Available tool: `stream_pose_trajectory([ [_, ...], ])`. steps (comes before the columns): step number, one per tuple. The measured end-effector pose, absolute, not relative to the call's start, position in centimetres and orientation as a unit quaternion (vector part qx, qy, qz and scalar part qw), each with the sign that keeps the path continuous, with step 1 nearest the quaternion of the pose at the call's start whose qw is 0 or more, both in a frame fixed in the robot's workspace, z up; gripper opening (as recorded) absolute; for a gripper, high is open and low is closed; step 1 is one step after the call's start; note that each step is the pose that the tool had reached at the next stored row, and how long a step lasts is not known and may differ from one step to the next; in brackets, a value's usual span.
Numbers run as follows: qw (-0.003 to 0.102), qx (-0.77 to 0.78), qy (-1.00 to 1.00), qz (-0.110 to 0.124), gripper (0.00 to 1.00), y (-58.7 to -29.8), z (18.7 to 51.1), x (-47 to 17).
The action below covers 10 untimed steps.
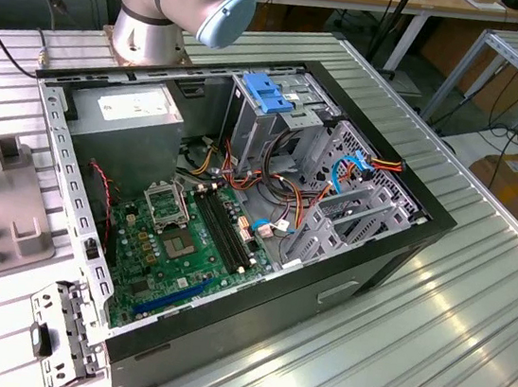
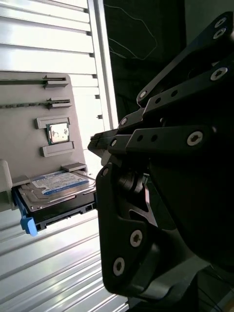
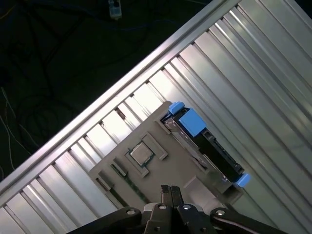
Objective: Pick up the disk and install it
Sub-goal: 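Pick up the disk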
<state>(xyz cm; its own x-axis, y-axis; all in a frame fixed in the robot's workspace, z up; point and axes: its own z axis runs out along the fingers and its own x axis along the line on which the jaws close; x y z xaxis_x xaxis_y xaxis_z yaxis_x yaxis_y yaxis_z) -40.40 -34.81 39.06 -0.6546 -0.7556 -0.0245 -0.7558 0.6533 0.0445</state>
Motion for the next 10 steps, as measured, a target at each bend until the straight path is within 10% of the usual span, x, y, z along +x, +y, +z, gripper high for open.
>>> stream_pose_trajectory([
  [10,0.001,-0.448,0.893,0.025,0.11,-34.81,39.06,-40.4],
])
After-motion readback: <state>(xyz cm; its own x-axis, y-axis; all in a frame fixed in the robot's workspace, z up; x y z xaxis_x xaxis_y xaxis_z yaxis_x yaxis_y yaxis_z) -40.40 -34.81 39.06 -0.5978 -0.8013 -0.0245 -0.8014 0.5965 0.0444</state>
